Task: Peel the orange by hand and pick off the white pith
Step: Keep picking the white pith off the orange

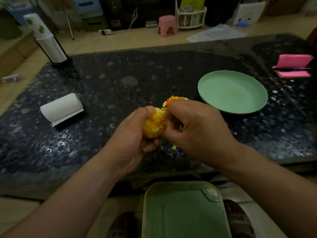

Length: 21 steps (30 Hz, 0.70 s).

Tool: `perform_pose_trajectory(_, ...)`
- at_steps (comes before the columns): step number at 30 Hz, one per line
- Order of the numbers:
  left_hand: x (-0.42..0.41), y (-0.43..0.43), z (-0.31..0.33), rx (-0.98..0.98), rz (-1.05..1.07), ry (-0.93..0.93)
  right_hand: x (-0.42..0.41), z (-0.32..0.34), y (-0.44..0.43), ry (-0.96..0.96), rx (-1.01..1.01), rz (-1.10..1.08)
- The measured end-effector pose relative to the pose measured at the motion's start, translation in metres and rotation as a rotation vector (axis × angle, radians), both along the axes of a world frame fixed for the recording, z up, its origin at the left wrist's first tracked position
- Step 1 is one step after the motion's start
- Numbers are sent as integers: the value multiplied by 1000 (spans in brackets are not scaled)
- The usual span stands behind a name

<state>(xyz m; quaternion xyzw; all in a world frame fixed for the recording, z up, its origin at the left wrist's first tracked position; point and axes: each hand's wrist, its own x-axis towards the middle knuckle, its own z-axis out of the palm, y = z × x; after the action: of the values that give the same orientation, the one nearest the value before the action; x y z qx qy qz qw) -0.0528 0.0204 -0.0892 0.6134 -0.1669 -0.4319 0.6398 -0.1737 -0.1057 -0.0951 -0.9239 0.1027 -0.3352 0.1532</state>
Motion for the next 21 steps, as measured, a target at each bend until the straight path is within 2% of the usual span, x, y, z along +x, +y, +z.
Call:
perform_pose_trajectory(6,6,9,3,-52,-121,69,-3,-4,-13,-37,217,30)
perform_pose_trajectory(11,8,10,2,-144,-153,151,-3,-13,-26,128,345,-55)
perform_pose_trajectory(18,9,3,0,-167,-34,215,6,-19,-24,404,277,-133)
perform_pose_trajectory(21,13,2,-4,-206,7,242,7,-19,-24,420,254,-194)
